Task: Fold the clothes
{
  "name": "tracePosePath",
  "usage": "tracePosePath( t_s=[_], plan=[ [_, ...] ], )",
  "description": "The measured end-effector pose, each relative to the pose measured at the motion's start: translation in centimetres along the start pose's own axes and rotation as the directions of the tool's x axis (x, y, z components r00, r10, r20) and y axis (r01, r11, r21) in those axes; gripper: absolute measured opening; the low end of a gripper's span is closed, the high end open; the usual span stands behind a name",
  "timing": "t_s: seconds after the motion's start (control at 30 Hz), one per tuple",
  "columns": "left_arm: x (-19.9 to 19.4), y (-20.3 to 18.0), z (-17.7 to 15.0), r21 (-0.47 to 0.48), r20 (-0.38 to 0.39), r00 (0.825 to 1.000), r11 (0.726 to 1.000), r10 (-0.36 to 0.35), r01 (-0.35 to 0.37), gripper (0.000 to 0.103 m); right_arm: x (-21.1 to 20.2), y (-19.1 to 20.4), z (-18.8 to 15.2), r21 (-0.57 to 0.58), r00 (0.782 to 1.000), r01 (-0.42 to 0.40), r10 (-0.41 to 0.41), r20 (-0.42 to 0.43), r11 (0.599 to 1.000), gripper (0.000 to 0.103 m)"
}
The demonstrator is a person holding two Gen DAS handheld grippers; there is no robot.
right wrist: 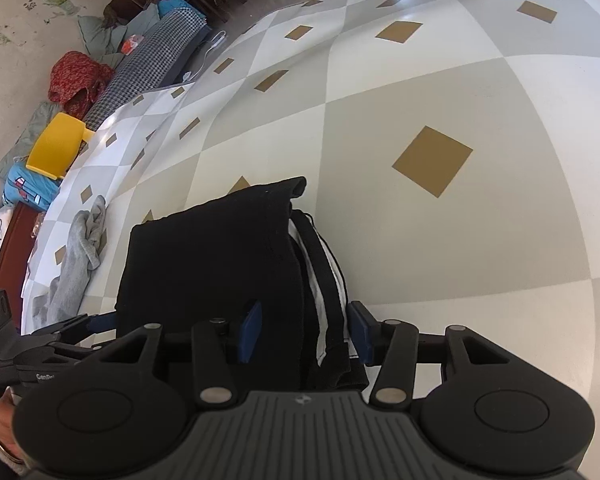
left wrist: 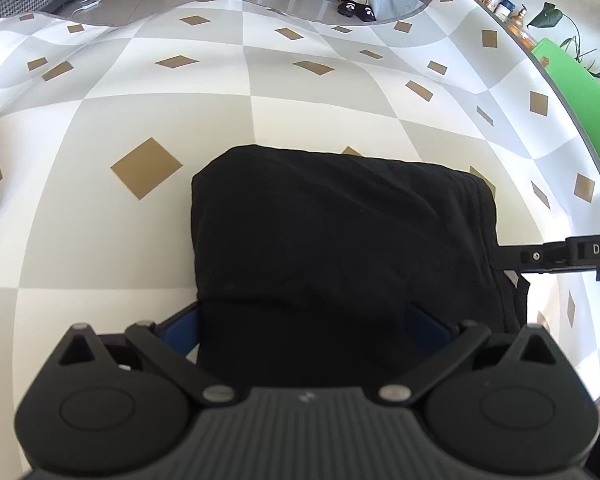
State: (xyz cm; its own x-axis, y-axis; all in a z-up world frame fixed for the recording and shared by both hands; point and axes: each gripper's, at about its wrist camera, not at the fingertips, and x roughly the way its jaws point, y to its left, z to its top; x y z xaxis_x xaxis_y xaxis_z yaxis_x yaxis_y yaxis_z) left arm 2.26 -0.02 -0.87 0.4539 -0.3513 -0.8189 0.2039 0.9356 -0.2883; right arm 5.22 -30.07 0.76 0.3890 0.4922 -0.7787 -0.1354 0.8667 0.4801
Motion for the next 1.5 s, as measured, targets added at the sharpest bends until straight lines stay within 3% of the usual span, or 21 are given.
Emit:
tracePosePath(
  t_s=[0.37,0.63,0.83,1.2,1.4,1.5],
  plan=[
    [0.7,-1.4,0.2,0.021,0.008,0.995,0.995,-0.096,0.096,0.103,1.2,1.3,-0.1,-0.061,0.997,-0.071,0.071,-0.01,0.996,0.049],
    [0.9,-2.2,-0.2,0.04,0.035,0.994,0.994,-0.101,0.099,0.103,2.2,3.2,-0.5,-0.141,0.997,-0.078,0.076,-0.025,0.987,0.045],
    [0.9,-3.4,-0.8,0.119,0.039,0.999,0.992,-0.036,0.031,0.102,2.5,4.3,-0.9,-0.223,0.998,-0.056,0.052,-0.024,0.973,0.039],
    [1.0,-3.8,-1.4,0.113,0.097,0.995,0.993,0.021,-0.032,0.101,3.1,6.2,-1.5,-0.338,1.0,0.019,-0.014,0.017,0.941,0.028],
    [0.0,-3.1,-1.2,0.074,0.129,0.991,0.996,0.031,-0.041,0.082,2.8,6.7,-1.5,-0.351,0.999,0.027,-0.018,0.029,0.936,0.024],
    [-0.6,-2.8,-1.2,0.052,0.141,0.989,0.997,0.047,-0.055,0.077,2.8,7.0,-1.6,-0.355,1.0,0.017,-0.007,0.03,0.935,0.024]
  ],
)
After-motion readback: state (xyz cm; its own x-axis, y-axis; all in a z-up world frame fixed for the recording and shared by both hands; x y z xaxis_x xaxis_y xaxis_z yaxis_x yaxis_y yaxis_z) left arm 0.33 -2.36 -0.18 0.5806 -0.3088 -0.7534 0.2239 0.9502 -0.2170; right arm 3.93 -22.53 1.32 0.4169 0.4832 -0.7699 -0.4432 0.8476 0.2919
